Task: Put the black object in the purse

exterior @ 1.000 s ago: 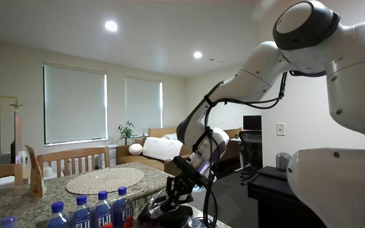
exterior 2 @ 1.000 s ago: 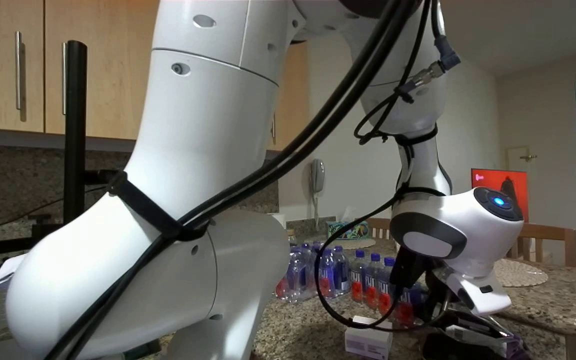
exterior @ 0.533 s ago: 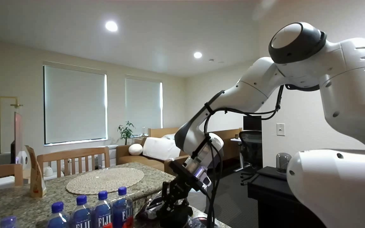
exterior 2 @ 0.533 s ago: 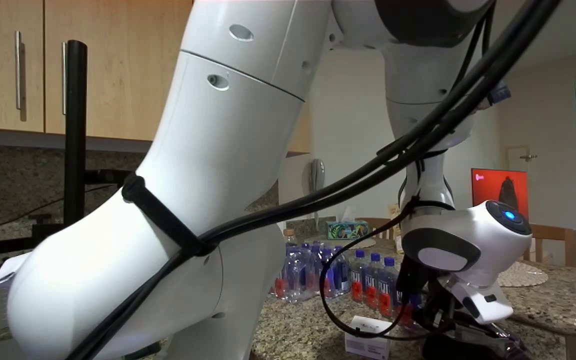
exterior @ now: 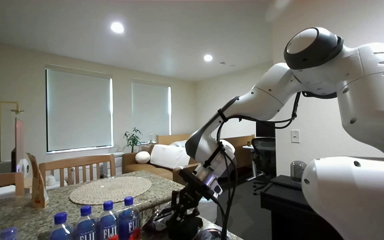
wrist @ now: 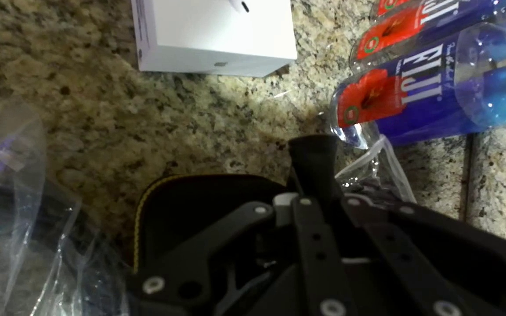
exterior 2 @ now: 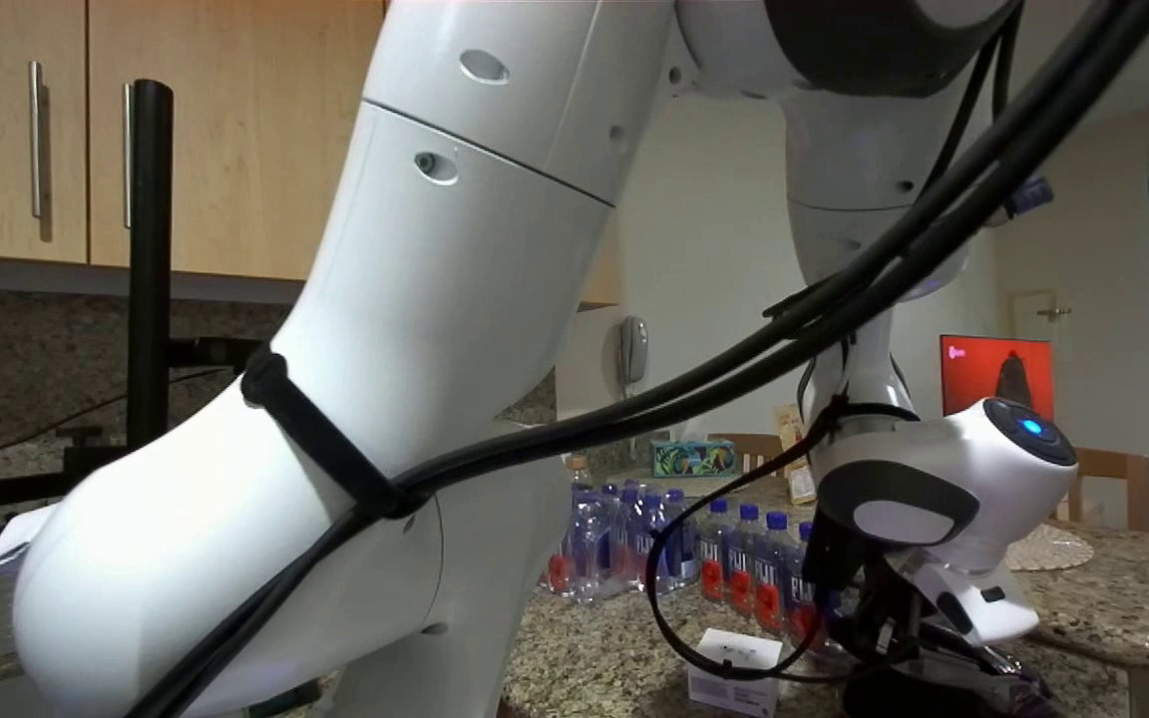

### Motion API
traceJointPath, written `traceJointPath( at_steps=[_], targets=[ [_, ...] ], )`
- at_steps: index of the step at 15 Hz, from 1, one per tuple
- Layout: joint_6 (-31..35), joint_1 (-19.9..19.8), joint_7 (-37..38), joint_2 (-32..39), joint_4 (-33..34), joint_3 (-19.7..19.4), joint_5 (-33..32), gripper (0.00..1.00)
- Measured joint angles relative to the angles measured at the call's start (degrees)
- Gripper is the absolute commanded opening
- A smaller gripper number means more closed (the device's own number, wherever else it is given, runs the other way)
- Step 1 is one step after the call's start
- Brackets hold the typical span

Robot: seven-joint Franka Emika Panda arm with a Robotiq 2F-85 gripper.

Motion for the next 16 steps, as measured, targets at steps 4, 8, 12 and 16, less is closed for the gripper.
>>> traceJointPath(
  at_steps=[4, 8, 12, 16],
  targets=[
    [0.0, -0.2, 2.9, -0.9, 2.2, -1.3, -5.0, 0.06],
    [-1.1, 0.7, 7.1, -1.2, 5.2, -3.2, -10.1, 0.06],
    [-4.6, 6.4, 12.3, -4.3, 9.9, -9.8, -15.9, 0.06],
    [-4.9, 10.9, 14.5, -8.6, 14.4, -13.3, -18.2, 0.32]
  ],
)
